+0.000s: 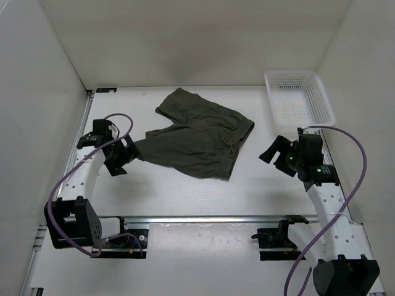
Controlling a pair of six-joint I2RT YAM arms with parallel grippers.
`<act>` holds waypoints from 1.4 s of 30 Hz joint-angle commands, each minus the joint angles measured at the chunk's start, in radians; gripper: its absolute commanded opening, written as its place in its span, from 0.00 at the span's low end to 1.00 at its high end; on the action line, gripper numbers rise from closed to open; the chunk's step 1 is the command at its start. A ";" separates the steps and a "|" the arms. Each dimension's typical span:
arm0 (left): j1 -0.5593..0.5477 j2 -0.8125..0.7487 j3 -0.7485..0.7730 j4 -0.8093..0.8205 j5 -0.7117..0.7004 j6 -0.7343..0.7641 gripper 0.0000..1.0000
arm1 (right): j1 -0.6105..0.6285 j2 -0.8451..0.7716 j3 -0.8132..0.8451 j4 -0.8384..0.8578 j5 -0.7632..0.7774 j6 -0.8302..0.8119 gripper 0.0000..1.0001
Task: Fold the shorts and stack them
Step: Flatten the shorts out
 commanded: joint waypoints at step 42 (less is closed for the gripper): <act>0.034 0.647 0.514 0.087 -0.060 -0.078 0.10 | 0.339 0.672 0.155 0.409 0.093 0.461 0.00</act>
